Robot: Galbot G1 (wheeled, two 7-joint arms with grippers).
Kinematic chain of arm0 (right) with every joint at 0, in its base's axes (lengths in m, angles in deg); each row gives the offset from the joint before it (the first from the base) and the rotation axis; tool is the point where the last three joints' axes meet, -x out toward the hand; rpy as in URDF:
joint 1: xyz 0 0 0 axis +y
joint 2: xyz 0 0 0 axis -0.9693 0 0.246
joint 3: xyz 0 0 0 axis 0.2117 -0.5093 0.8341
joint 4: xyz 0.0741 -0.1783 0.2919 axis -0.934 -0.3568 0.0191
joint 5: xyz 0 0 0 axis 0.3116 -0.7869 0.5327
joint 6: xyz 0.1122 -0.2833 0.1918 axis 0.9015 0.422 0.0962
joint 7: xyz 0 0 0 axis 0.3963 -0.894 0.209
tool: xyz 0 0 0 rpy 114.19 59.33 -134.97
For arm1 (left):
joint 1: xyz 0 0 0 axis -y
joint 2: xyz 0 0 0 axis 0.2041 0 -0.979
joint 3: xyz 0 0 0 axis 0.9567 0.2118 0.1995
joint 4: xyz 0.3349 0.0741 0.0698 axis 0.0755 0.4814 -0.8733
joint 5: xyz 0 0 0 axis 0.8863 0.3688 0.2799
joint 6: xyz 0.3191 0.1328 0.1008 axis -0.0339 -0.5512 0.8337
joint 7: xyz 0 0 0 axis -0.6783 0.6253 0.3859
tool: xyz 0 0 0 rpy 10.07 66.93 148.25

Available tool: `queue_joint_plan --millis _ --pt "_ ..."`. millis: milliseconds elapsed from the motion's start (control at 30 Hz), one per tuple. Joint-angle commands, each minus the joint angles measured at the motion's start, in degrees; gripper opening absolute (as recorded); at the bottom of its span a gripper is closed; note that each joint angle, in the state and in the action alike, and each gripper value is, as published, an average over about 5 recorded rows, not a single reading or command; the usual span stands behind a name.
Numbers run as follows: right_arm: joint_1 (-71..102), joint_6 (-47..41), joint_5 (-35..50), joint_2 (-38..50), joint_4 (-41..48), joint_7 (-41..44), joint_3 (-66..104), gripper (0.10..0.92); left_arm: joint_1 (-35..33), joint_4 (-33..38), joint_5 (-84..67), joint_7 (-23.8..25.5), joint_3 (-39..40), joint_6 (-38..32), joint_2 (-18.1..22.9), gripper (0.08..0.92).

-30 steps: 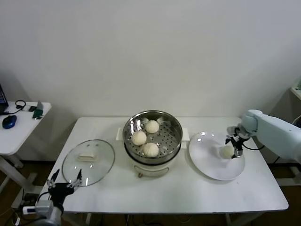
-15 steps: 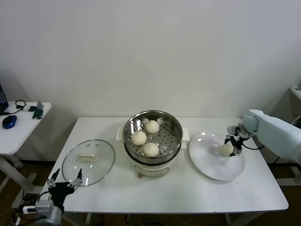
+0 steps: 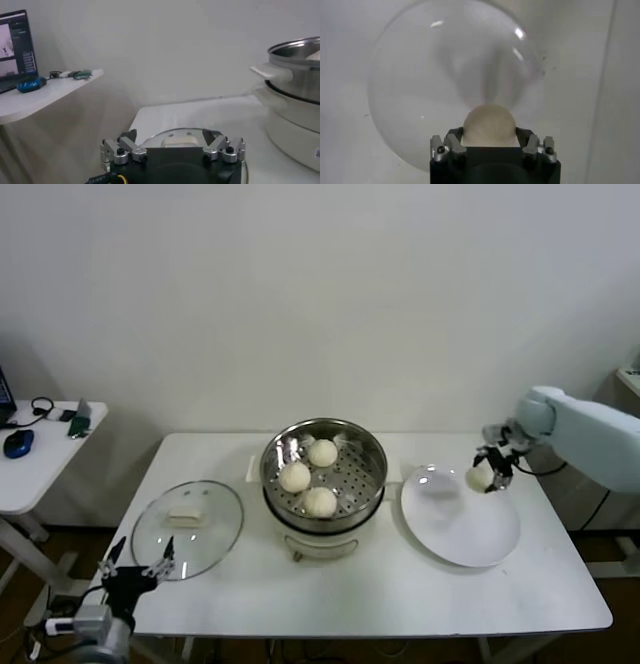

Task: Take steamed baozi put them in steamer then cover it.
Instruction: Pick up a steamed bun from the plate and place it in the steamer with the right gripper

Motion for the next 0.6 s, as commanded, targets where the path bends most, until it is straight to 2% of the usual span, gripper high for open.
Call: queue_joint_plan --millis 33,167,300,433,600 --pt "-32.7 -3.0 17.0 -2.6 -20.6 1.5 -21.8 0.713 0.3 0.3 -0.1 0.0 0.1 0.3 -0.2 0.823" --pt "-40.9 -6.9 26.5 -6.4 -27.6 1.1 -23.0 0.712 0.7 0.5 -0.3 0.1 0.3 0.5 -0.6 0.823" --pt "-41.0 -12.1 33.0 -9.9 -31.5 -1.8 -19.9 0.712 1.1 0.8 -0.4 0.1 0.7 0.7 -0.6 0.823" --pt "-35.6 -16.3 33.5 -13.0 -32.3 -6.5 -16.0 0.712 1.1 1.5 -0.5 0.1 0.8 1.1 -0.5 0.823" --pt "-26.1 -18.3 29.8 -17.4 -30.5 -10.2 -13.4 0.712 1.3 2.4 -0.5 0.2 0.4 1.8 -0.3 0.823"
